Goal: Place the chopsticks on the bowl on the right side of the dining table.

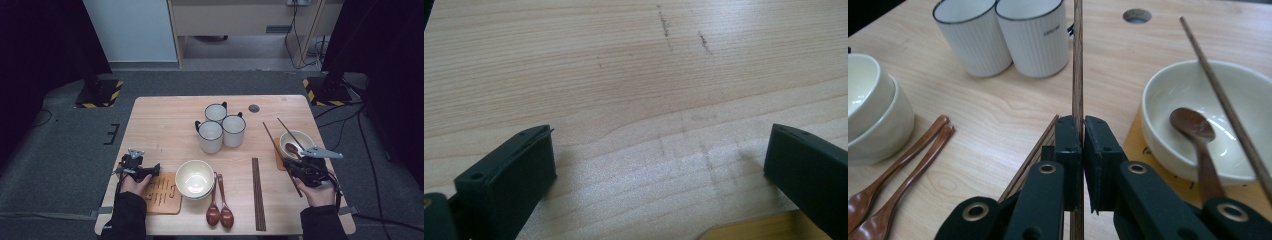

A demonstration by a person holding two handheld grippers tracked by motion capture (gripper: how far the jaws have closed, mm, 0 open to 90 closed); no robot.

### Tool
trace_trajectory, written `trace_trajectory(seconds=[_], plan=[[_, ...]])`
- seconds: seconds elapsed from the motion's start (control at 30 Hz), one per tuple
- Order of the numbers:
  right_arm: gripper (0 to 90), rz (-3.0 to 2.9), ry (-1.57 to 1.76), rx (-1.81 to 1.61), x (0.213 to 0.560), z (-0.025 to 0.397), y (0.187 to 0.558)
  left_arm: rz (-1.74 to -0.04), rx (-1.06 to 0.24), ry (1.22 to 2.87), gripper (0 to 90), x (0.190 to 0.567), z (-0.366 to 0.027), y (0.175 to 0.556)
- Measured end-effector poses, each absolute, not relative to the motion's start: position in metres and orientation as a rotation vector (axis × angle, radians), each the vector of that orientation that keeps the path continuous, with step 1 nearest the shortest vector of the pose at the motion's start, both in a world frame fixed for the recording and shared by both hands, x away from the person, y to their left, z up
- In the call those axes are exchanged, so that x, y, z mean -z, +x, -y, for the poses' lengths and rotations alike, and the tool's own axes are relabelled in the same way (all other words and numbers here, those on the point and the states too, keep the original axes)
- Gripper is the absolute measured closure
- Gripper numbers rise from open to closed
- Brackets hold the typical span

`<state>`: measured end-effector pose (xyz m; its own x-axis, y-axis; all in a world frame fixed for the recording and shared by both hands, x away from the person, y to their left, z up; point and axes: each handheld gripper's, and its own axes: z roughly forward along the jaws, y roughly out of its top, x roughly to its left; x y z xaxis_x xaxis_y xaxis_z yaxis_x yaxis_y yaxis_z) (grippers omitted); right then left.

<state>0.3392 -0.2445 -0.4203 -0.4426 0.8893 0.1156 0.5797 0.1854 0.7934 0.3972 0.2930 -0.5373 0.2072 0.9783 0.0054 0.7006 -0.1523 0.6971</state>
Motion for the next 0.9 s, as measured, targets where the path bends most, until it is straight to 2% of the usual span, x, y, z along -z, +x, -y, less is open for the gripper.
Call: trace_trajectory(seconds=[0.9], plan=[[85.1,-2.019,1.414,-1.2,0.396,0.271,0.355,-1.553,-0.637,1.922,0.0,0.537,-0.293,0.397]])
